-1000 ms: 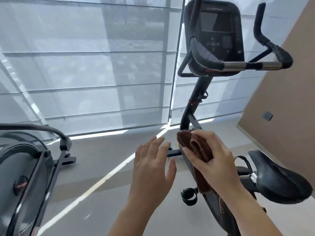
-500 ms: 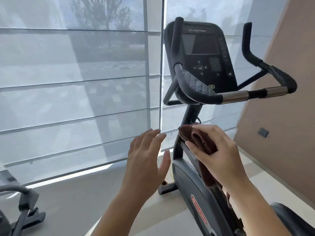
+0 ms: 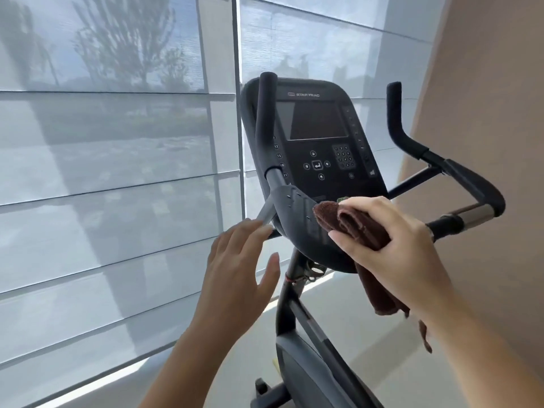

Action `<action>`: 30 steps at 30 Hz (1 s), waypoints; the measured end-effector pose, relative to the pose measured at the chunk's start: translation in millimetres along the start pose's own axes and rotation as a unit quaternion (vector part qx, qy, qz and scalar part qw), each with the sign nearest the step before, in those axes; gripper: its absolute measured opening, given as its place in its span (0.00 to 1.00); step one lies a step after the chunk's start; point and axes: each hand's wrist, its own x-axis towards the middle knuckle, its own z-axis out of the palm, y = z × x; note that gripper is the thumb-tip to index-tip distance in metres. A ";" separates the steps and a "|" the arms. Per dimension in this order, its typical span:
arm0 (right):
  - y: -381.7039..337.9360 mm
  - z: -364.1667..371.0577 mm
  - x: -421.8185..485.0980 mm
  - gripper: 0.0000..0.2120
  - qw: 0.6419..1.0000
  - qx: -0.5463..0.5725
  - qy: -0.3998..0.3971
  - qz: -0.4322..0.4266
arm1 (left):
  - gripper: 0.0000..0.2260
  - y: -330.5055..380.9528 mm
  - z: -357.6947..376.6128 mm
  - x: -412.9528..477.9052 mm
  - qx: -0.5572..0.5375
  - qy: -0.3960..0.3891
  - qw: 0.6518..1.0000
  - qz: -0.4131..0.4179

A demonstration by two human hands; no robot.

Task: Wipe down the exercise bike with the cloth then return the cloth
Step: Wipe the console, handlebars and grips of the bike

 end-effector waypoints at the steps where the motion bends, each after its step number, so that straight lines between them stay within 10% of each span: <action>1: 1.0 3.5 10.1 0.15 1.000 -0.006 -0.003 -0.003 | 0.16 -6.4 3.1 10.4 -0.003 0.003 1.000 0.008; 30: 43.8 125.8 156.9 0.20 0.986 -0.114 -0.082 0.093 | 0.33 -155.6 59.8 214.9 -0.058 -0.069 0.980 0.175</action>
